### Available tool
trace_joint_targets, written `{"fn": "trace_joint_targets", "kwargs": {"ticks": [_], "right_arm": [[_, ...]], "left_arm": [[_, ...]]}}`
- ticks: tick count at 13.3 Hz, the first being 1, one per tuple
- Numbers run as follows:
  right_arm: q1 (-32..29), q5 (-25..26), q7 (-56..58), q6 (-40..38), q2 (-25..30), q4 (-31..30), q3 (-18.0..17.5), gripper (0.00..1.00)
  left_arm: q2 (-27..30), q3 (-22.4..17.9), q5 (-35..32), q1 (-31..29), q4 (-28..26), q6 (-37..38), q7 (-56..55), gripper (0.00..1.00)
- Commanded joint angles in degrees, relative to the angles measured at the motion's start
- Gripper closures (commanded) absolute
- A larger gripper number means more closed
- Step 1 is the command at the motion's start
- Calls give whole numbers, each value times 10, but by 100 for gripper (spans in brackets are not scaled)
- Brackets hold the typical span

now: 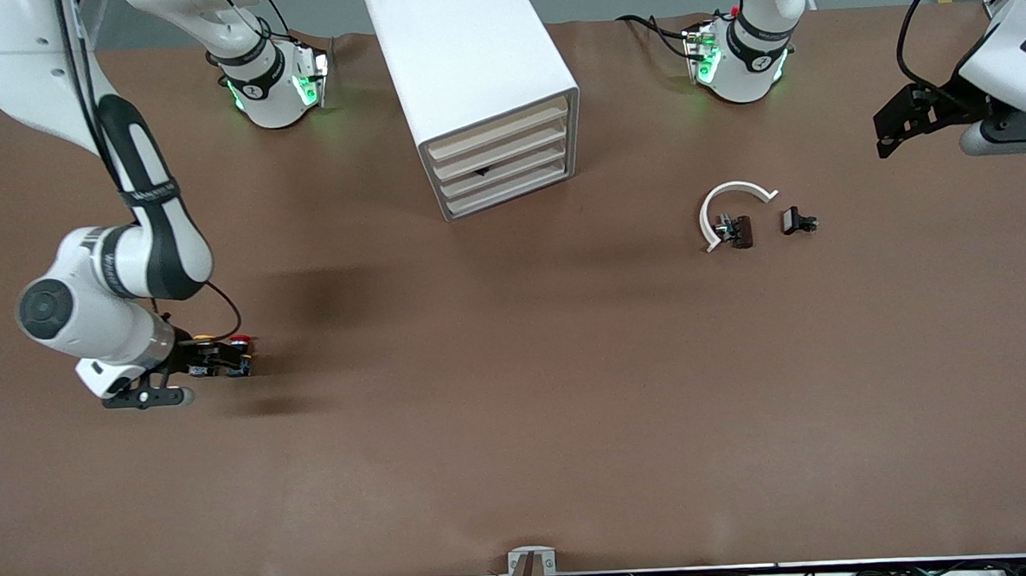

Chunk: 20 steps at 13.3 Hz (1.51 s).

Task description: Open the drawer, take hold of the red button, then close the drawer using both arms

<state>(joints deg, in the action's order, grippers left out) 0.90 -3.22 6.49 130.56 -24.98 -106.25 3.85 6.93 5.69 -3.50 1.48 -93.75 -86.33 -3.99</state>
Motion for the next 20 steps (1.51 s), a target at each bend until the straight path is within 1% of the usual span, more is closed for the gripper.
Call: {"fn": "trace_joint_targets", "kwargs": {"ticks": [1,3,5,8,9,10,12,13,14,17,18,20], "right_arm": [[-18,-1,28,-66,37,17,-8,0],[-20,0,30,-126,49,46,-8,0],[-20,3,22,-178,50,92,-7,0],[-23,15,23,-322,46,222,-7,0],[-24,15,23,-356,45,258,-7,0],[-26,16,22,-362,45,272,-7,0],[-34,10,23,-370,45,272,-7,0],[-45,6,23,-393,51,272,-11,0],[-42,9,23,-419,60,273,-12,0],[-42,12,32,-427,131,267,-12,0],[-42,12,30,-454,153,265,-11,0],[-42,12,27,-474,185,257,-10,0]], "left_arm": [[34,-8,8,4,-23,0,7,0],[32,-8,9,0,-21,0,8,0],[27,-8,10,0,-21,-1,8,0],[27,-8,10,-1,-21,-1,8,0],[27,-9,10,-1,-22,0,8,0],[27,-9,10,-2,-22,0,8,0],[25,-13,10,-2,-21,0,8,0],[20,-13,10,-2,-21,-1,8,0],[15,-13,11,-2,-19,-1,8,0],[13,-17,11,-6,-16,-4,8,0],[12,-17,11,-6,-16,-5,8,0],[13,-17,12,-6,-18,-6,8,0]]}}
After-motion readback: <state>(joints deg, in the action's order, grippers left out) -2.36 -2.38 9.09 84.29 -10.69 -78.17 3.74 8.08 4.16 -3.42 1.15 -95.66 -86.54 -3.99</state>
